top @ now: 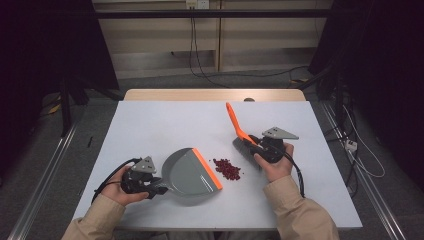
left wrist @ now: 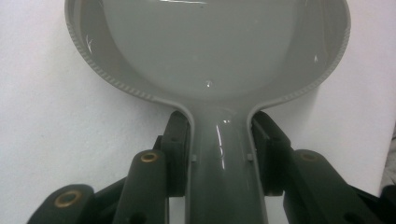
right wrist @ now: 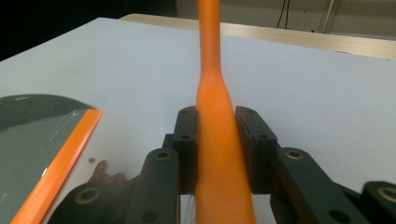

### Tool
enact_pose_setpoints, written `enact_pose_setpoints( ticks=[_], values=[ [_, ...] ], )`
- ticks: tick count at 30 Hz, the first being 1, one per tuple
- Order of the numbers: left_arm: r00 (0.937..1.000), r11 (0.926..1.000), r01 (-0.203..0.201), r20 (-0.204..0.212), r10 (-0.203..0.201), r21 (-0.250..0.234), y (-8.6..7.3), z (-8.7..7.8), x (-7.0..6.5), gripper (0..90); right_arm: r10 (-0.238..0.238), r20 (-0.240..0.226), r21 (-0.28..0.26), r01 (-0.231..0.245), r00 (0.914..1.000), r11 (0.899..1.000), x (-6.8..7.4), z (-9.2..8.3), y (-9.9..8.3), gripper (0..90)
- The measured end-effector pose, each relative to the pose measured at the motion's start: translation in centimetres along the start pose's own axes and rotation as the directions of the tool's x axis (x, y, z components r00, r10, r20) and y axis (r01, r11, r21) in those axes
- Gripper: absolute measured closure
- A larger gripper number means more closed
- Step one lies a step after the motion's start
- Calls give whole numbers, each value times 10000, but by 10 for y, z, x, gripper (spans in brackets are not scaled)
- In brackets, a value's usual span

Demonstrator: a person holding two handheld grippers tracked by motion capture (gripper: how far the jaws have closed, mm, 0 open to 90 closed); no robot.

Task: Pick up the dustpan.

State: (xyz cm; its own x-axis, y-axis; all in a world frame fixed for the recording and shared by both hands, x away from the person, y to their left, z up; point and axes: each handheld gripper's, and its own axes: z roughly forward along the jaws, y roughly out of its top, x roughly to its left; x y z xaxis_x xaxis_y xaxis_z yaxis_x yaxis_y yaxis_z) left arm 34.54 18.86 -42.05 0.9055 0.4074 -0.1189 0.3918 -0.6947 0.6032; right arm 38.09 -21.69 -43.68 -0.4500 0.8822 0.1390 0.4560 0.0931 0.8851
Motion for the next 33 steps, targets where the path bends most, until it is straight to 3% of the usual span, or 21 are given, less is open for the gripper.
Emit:
enact_pose_setpoints(
  ticks=[4,6,8,11,15,19,23,33],
  values=[
    [9999,9999,-112,42,112,64,1,1,-1,629,-111,148,207,108,9998,9997,3,-3,1,706],
    [9999,9999,-104,69,104,59,1,2,-2,629,62,19,348,-63,10000,9994,2,-5,3,672],
    [9998,9999,-124,157,123,79,2,2,-2,629,-131,275,372,121,9995,9992,2,-8,5,653],
    [9993,9995,-295,221,292,147,4,3,-3,629,-201,257,871,178,9995,9960,2,-10,9,646],
    [9987,9989,-403,327,396,220,5,5,-4,628,-530,308,1782,467,9981,9829,4,-6,8,698],
    [9986,9990,-394,361,387,207,5,6,-4,628,-975,412,2054,871,9944,9748,10,-5,7,710],
    [9985,9990,-361,423,350,249,5,6,-4,628,-1447,385,2042,1340,9887,9697,25,-7,3,712],
    [9982,9988,-378,485,363,299,6,8,-4,627,-1614,374,1691,1529,9862,9737,45,-10,-7,712]
  ],
)
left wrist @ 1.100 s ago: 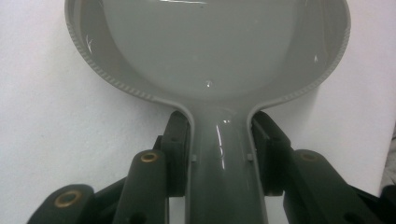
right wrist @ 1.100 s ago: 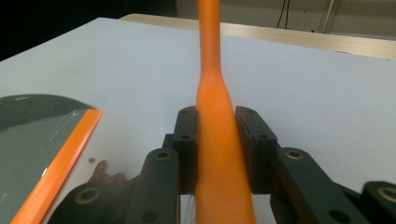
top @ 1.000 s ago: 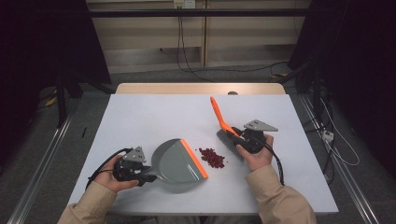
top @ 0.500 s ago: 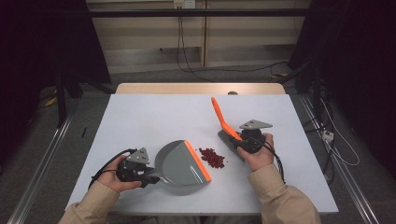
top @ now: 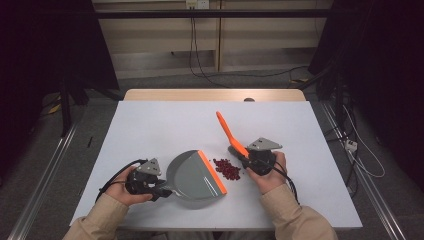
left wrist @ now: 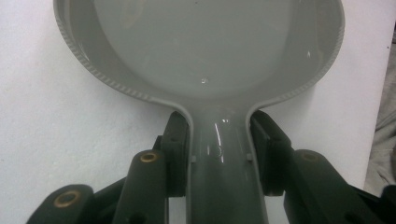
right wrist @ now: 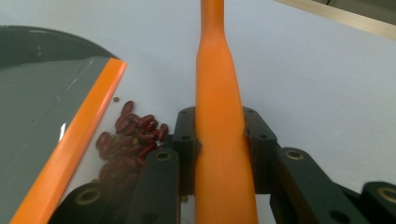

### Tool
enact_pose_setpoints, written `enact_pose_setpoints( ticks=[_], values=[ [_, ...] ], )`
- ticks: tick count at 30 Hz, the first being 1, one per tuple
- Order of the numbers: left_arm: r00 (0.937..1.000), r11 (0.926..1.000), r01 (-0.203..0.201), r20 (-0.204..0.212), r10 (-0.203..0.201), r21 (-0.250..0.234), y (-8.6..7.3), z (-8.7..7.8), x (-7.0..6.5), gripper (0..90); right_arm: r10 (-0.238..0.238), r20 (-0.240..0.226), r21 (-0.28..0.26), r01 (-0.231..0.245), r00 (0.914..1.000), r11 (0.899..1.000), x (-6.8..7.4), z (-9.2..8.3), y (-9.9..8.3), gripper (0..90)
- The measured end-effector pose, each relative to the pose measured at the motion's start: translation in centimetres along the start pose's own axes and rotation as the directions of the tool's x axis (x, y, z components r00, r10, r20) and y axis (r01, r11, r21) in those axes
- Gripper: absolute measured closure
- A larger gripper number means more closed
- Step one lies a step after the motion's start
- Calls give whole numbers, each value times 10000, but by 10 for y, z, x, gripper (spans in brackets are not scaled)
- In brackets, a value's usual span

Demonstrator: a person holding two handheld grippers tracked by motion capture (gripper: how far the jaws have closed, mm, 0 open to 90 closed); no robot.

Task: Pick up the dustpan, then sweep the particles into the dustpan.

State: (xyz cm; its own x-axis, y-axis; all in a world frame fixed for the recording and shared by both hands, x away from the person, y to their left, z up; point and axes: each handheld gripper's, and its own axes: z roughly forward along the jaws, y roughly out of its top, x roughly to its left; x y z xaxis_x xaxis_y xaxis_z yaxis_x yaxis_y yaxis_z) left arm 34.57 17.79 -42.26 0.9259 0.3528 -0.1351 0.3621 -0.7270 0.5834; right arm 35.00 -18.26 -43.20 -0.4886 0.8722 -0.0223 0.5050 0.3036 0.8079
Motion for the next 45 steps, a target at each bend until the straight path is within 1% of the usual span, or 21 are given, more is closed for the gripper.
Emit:
enact_pose_setpoints(
  ticks=[2,6,7,9,11,13,16,19,20,22,24,25,30,34,37,38,39,40,41,45],
  values=[
    [10000,10000,-13,-4,13,7,0,0,0,626,-108,149,4,108,9998,9999,4,0,0,712],
    [10000,10000,-51,53,51,62,0,2,-1,624,36,154,-88,-35,9999,10000,2,0,-1,711],
    [9999,9998,-107,68,106,147,0,3,-2,623,59,112,-95,-58,9999,9999,2,0,-1,712],
    [9999,9999,-53,93,52,90,0,4,-4,623,35,117,-85,-34,9999,10000,2,-1,-1,711],
    [9998,9997,-158,134,156,190,1,5,-5,623,35,132,-92,-34,9999,10000,3,-1,-1,712],
    [9992,9994,-300,257,295,190,2,6,-7,624,-13,140,-102,14,9999,9999,4,-1,-1,711],
    [9985,9988,-404,369,394,259,4,8,-10,623,14,128,-126,-13,9999,9999,4,-1,-2,711],
    [9988,9992,-333,360,325,207,5,10,-10,623,50,163,-130,-48,9999,9999,6,-1,-2,711],
    [9988,9991,-343,355,333,256,5,9,-10,623,55,211,-127,-52,9998,9999,7,-1,-2,711],
    [9988,9996,-244,436,236,170,4,9,-9,623,59,198,-163,-56,9998,9999,8,-1,-2,711],
    [9986,9996,-241,464,235,125,4,10,-9,622,39,199,-170,-36,9998,9998,9,0,-2,711],
    [9992,9997,-178,359,173,138,5,9,-9,622,55,243,-193,-51,9997,9998,10,0,-3,711],
    [9991,9998,-153,390,148,128,5,10,-9,622,88,259,-198,-83,9996,9998,17,0,-3,710],
    [9989,9999,-104,451,99,122,6,11,-9,622,325,256,-279,-318,9991,9991,20,1,-3,710],
    [9987,9997,-113,500,103,201,6,12,-9,622,393,182,-304,-387,9991,9988,24,1,-2,709],
    [9984,9999,-90,555,82,136,6,12,-9,622,418,132,-301,-414,9990,9987,26,2,-2,709],
    [9987,9997,-103,511,91,223,7,12,-9,622,418,147,-292,-413,9990,9987,27,2,-2,710],
    [9988,9997,-81,485,71,210,7,12,-9,622,437,126,-335,-432,9990,9985,28,2,-2,709],
    [9988,9998,-91,492,81,200,8,13,-9,622,506,52,-348,-504,9987,9981,29,2,-1,710],
    [9983,9997,-60,579,47,232,9,14,-10,621,649,13,-437,-648,9979,9969,34,3,-1,709]
  ],
)
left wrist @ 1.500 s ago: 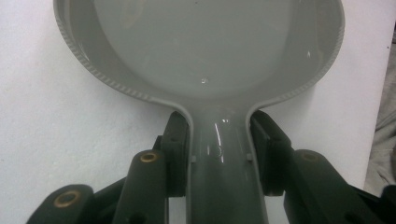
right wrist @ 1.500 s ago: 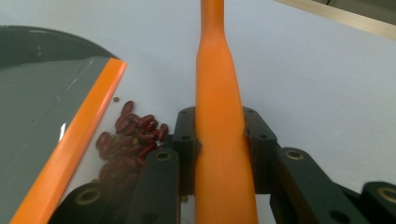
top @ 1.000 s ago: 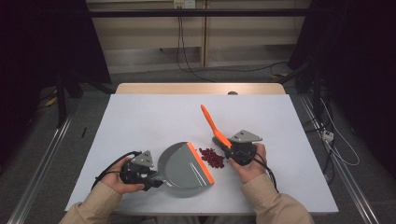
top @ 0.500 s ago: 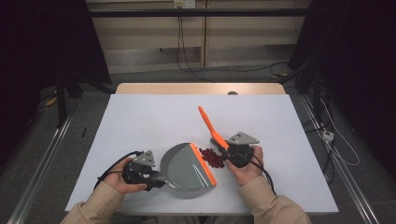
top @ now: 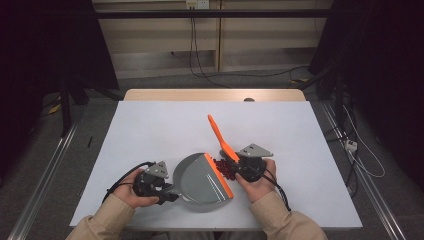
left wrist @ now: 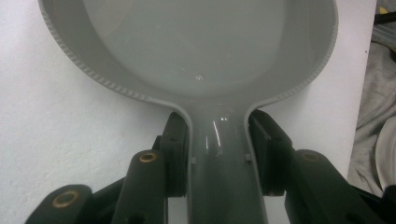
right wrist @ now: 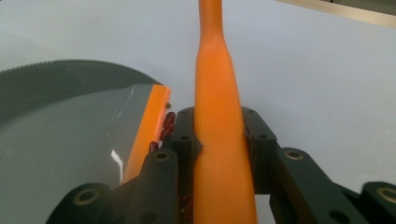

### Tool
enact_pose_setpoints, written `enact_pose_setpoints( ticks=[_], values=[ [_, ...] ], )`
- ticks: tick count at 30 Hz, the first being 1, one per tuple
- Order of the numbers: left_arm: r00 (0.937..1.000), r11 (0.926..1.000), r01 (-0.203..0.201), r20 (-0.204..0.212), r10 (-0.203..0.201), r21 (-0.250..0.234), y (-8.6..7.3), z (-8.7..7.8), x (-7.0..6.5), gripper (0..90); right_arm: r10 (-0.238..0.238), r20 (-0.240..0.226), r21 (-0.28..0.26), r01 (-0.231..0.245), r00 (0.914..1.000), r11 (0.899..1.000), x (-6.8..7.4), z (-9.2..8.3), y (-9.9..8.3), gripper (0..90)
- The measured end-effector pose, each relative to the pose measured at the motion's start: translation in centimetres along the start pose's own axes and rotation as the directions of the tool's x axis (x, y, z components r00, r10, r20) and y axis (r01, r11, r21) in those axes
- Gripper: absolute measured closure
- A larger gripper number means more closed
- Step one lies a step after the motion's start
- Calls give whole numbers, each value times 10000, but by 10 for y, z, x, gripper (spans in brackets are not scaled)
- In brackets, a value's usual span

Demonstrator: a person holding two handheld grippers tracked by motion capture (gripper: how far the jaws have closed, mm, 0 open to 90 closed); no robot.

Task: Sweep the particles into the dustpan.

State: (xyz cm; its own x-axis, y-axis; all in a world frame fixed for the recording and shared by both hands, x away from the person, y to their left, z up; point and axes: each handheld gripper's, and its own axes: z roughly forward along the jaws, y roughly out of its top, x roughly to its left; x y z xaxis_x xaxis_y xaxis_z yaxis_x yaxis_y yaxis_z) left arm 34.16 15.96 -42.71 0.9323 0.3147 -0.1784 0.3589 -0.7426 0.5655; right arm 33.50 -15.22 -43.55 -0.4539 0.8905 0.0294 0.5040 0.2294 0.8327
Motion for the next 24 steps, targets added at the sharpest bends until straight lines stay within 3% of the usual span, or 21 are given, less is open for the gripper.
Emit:
enact_pose_setpoints(
  ticks=[10,14,18,24],
  values=[
    [10000,9999,83,-8,-83,56,4,3,-1,622,150,-151,-90,-151,9998,9998,19,3,0,706],
    [9999,9998,155,10,-156,97,4,4,-1,623,507,-403,-181,-514,9979,9985,24,4,0,707],
    [9997,9997,241,68,-241,57,3,4,-1,623,341,-419,-279,-353,9985,9990,32,5,1,708],
    [9992,9992,396,107,-395,-83,2,5,0,623,731,-1153,-643,-809,9906,9946,39,3,8,711]
  ],
)
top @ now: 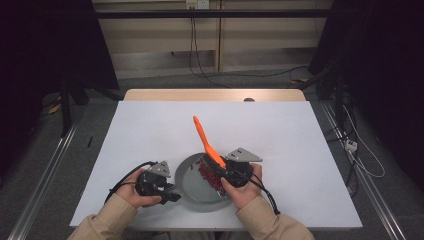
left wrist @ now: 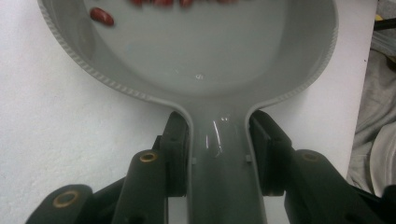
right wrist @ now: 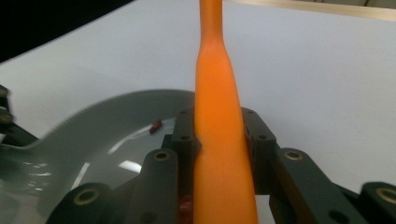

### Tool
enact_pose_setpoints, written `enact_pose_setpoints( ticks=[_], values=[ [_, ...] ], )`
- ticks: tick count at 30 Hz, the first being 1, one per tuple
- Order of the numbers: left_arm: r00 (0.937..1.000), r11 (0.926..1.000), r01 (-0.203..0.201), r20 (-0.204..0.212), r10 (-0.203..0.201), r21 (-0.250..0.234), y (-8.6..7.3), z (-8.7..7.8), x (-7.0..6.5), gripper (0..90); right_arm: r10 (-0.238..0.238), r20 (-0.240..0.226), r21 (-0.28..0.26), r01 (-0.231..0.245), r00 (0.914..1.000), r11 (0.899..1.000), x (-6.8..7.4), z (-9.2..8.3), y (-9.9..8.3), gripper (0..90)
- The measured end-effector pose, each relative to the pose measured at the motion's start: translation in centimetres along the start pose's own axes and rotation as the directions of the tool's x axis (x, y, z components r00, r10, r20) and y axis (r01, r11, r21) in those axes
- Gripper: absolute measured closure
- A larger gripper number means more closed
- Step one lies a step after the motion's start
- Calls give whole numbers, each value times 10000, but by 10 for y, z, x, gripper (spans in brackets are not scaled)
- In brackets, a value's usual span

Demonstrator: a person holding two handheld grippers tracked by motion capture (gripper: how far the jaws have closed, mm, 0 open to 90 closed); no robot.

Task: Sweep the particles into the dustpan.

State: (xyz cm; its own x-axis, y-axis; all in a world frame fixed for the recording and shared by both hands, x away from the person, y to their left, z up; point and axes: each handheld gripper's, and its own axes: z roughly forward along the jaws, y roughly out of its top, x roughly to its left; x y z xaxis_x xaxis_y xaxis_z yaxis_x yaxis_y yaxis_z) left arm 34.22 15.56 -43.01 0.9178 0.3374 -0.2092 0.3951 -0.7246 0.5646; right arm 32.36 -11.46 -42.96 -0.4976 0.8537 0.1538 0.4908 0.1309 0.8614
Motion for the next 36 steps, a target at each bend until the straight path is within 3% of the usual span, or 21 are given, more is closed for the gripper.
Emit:
enact_pose_setpoints(
  ticks=[2,6,13,17,24,25,28,30,36],
  values=[
    [10000,10000,0,-16,0,-34,0,0,0,623,-158,-6,-86,158,9999,9998,0,-1,3,711],
    [10000,10000,17,-55,-17,-10,-1,0,1,624,6,72,-386,-4,10000,9993,-13,-6,10,711],
    [9999,10000,88,-87,-88,-6,0,0,0,625,-523,1051,-453,573,9931,9973,-41,-13,11,711],
    [9998,9998,164,-95,-164,-63,1,1,2,625,-902,1531,-33,918,9841,9958,-46,-3,-2,711],
    [9998,9999,159,-152,-160,-46,2,1,2,625,-831,655,25,831,9944,9965,-13,5,-6,710],
    [9999,9999,73,-155,-74,-84,1,1,2,624,-575,498,-94,581,9971,9983,-12,5,-6,711],
    [9998,9998,111,-174,-114,-163,1,2,1,614,-127,80,-343,129,9999,9993,-10,3,-2,711],
    [9995,9998,128,-291,-133,-179,2,2,0,573,-553,253,-392,563,9981,9976,-9,2,-1,711],
    [9993,10000,-45,-366,43,-73,3,5,-2,606,-318,344,-475,334,9989,9983,-25,-5,3,711]
  ],
)
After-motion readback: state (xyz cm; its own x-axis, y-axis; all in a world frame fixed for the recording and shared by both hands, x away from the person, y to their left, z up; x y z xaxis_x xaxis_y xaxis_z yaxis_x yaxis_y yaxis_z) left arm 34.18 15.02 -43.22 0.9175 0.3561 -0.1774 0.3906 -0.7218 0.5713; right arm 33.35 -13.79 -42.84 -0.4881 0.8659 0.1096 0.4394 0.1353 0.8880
